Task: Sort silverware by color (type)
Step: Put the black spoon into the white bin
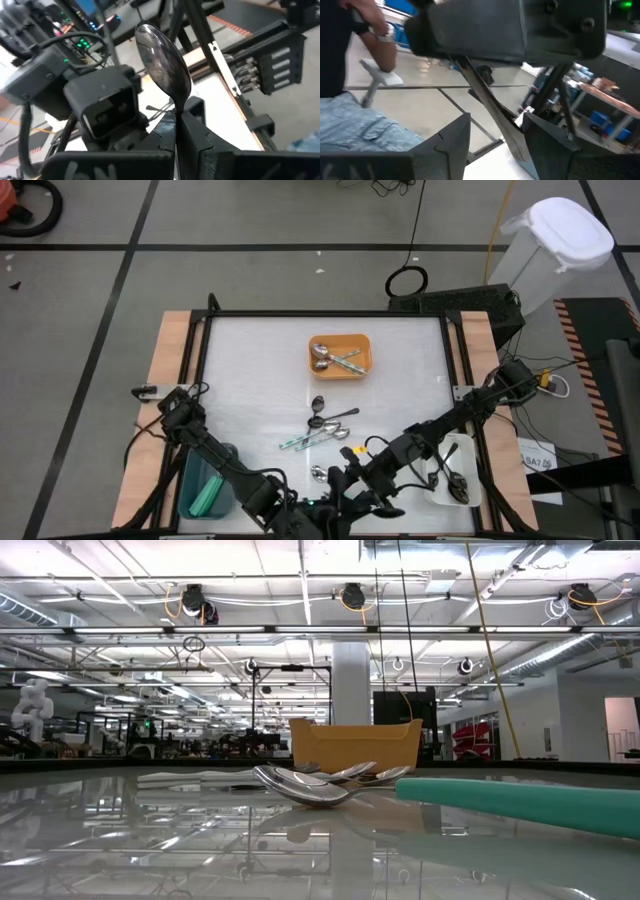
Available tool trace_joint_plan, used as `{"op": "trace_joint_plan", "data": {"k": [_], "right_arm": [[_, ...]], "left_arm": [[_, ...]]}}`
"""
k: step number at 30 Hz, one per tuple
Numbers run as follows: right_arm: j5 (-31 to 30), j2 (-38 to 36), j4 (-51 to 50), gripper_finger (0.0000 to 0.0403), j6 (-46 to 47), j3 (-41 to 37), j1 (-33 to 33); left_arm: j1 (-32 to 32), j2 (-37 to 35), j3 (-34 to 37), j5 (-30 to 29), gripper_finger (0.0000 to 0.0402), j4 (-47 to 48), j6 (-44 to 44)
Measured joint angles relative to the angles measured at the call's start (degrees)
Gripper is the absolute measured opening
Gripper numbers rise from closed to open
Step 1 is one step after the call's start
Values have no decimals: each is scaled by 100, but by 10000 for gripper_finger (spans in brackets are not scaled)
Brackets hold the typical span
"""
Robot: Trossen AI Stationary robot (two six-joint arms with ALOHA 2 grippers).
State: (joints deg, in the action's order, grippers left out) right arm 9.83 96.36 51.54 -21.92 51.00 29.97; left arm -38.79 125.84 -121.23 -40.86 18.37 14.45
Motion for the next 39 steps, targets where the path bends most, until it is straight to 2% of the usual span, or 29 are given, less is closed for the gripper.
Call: {"op": "trace_joint_plan", "data": {"k": [7,11,23,28,31,35,39], "right_arm": [[100,0,3,176,-5,0,3],[100,0,-9,170,-5,0,1],[102,0,-244,81,17,0,3],[130,-73,-368,23,-29,-2,9],[4,-232,-703,9,-59,-2,14],[-539,-615,-1432,8,-15,-7,33],[-1394,-1134,-2432,4,81,-7,68]], "left_arm": [[101,-4,0,384,3,-129,315],[207,-4,0,798,3,-213,482],[72,-4,0,911,4,-151,628],[1,-15,0,640,5,-158,634],[-41,-26,-4,391,6,-158,600],[-61,-26,-4,-195,6,-36,428],[-89,-26,-7,-946,6,146,200]]}}
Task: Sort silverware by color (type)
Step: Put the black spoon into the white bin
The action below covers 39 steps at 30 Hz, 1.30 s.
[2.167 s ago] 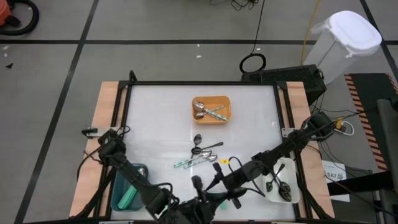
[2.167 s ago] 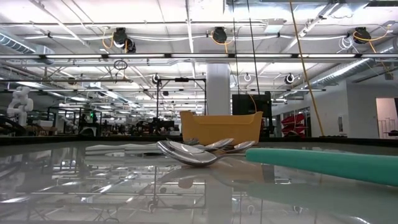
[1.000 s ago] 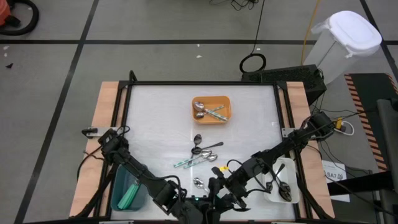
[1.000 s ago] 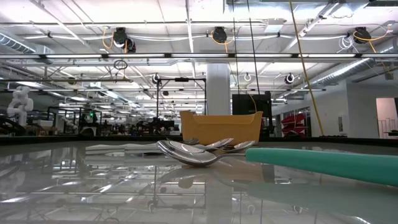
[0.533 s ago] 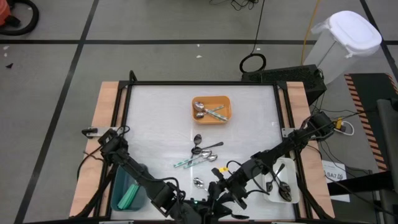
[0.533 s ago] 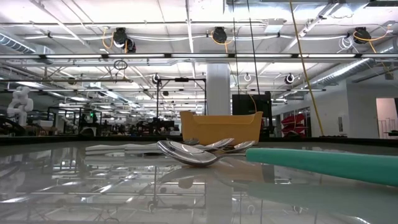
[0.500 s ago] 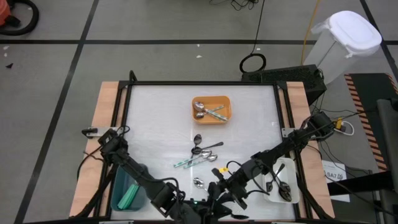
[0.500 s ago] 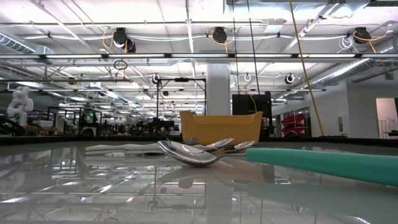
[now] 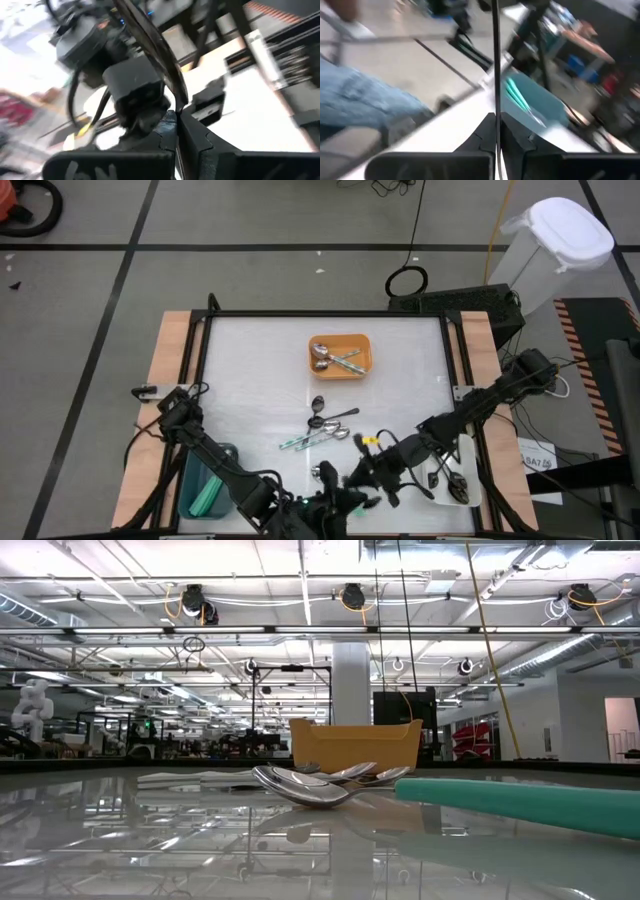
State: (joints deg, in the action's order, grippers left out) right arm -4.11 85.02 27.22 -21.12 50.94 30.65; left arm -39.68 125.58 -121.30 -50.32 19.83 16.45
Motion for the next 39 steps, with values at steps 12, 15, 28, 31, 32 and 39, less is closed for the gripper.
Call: {"op": "trace_joint_plan", "data": {"k": [12,15,28,31,32,39], "right_arm": [[-2046,-1299,-2399,3,202,0,393],[-2512,-1517,-2903,3,207,2,467],[-3367,-2099,-4065,2,-168,7,760],[-3894,-2225,-4419,0,-23,13,877],[-4051,-2279,-4530,0,38,18,916],[-4173,-2541,-5280,0,720,17,1245]], "left_arm": [[-38,-15,0,-532,115,753,-727],[-31,-15,0,-560,142,789,-770],[-9,-153,0,-594,161,2034,-1861],[-16,-156,2,-476,161,2331,-2097],[-22,-148,10,-466,161,2387,-2144],[-35,-155,11,-540,161,2494,-2150]]}}
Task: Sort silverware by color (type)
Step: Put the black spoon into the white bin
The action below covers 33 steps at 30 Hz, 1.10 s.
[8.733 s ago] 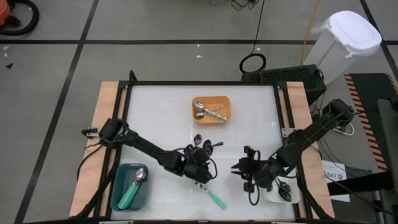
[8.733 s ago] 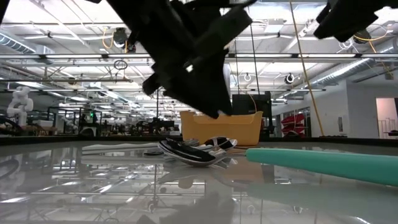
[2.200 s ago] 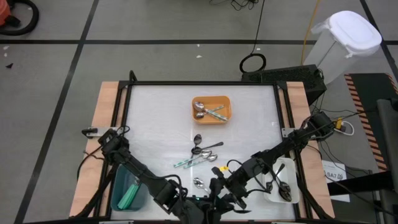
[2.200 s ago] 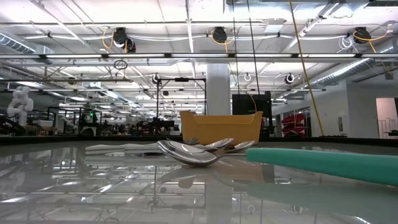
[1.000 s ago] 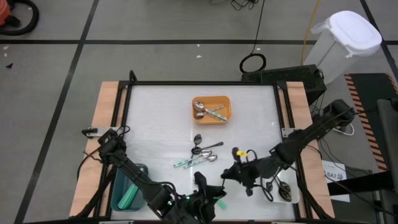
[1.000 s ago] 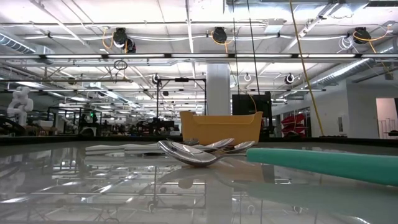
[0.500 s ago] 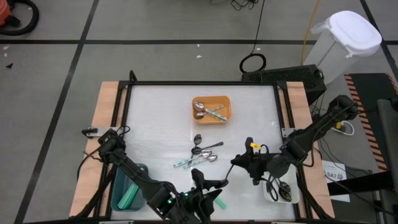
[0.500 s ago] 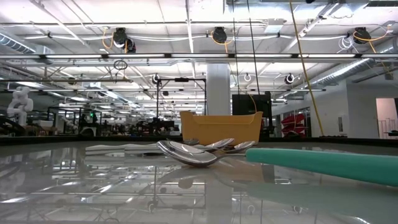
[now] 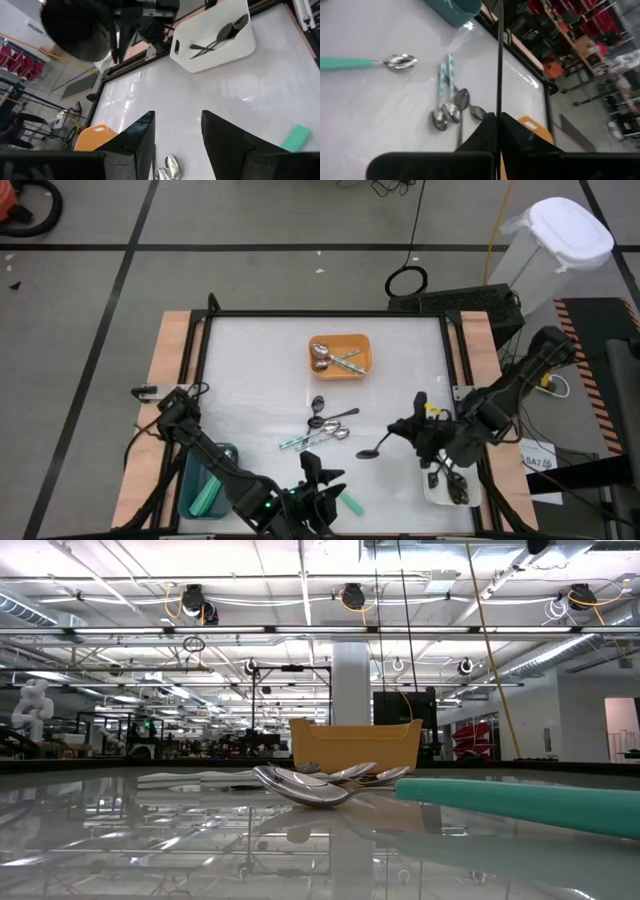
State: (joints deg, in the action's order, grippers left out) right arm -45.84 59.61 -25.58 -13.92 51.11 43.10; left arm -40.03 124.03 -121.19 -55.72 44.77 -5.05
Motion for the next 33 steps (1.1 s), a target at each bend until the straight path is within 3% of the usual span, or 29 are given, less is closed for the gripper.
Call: {"op": "trace_joint_plan", "data": {"k": [4,10,17,23,28,33], "right_arm": [[42,16,-525,0,481,126,286],[144,444,-2477,0,1757,1086,760],[1063,1294,-4755,0,2982,2100,1206],[1921,1928,-5968,0,3855,2395,1554],[2492,2207,-6449,0,4006,2400,1846],[2830,2296,-6444,0,3248,2404,2169]], "left_arm": [[-3,0,0,-42,161,-24,120],[-7,0,-2,49,161,-127,-200],[-46,0,-4,174,161,-172,-531],[-61,0,-4,192,161,-172,-770],[-55,0,-4,217,161,-174,-919],[-19,-2,-4,500,161,-177,-945]]}}
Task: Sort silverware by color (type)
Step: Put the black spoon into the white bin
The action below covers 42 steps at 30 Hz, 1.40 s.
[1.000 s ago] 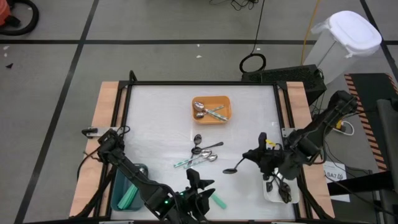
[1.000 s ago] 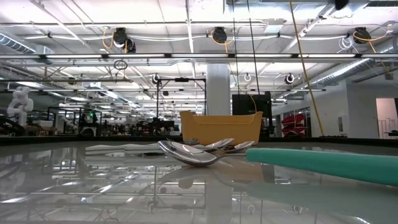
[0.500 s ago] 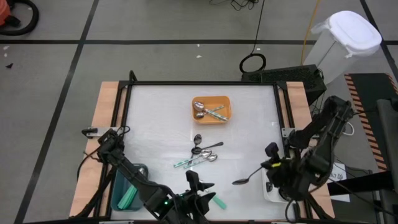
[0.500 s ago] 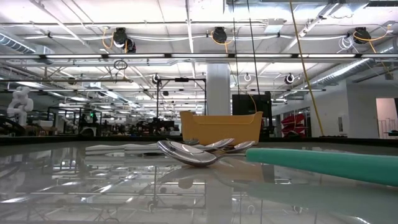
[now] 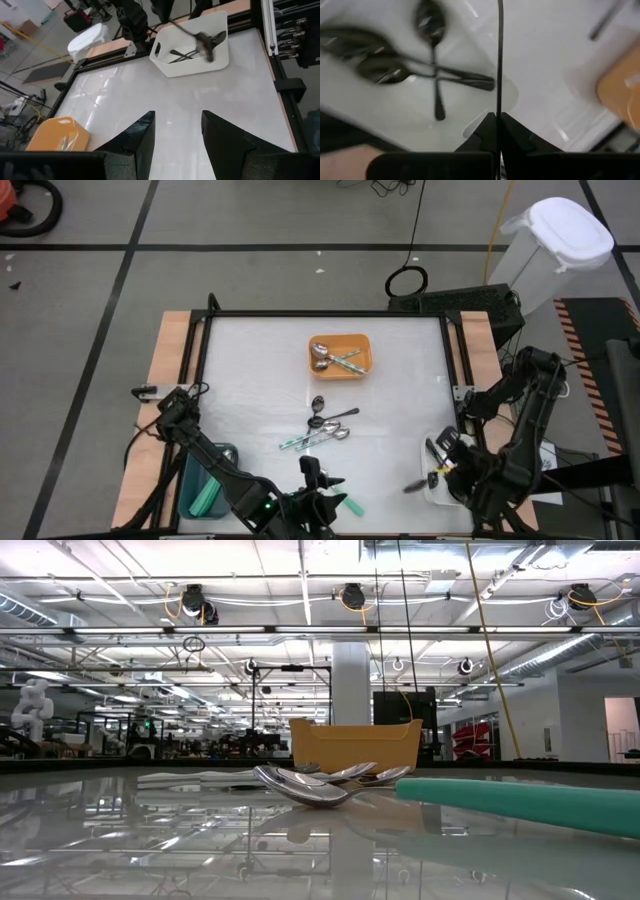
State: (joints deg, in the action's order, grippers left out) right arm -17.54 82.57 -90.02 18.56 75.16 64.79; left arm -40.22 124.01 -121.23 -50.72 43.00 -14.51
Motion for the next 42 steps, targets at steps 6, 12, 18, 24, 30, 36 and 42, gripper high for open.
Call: {"op": "trace_joint_plan", "data": {"k": [6,12,18,24,30,36,42], "right_arm": [[284,-20,1,0,-814,0,337],[280,-187,0,1,-889,0,541],[278,-345,10,1,-885,-155,599],[664,-517,-5,1,-860,-889,595],[740,-718,-3,1,-688,-1126,619],[742,-781,-3,3,-727,-1126,619],[1119,-781,0,19,-723,-1128,619]], "left_arm": [[23,0,-2,27,161,2,-24],[45,0,-2,31,161,2,-26],[45,0,-2,31,161,2,-43],[45,-2,-2,31,161,2,-42],[56,-9,-2,31,161,2,44],[168,-11,-4,31,161,3,68],[309,-11,-4,295,161,7,75]]}}
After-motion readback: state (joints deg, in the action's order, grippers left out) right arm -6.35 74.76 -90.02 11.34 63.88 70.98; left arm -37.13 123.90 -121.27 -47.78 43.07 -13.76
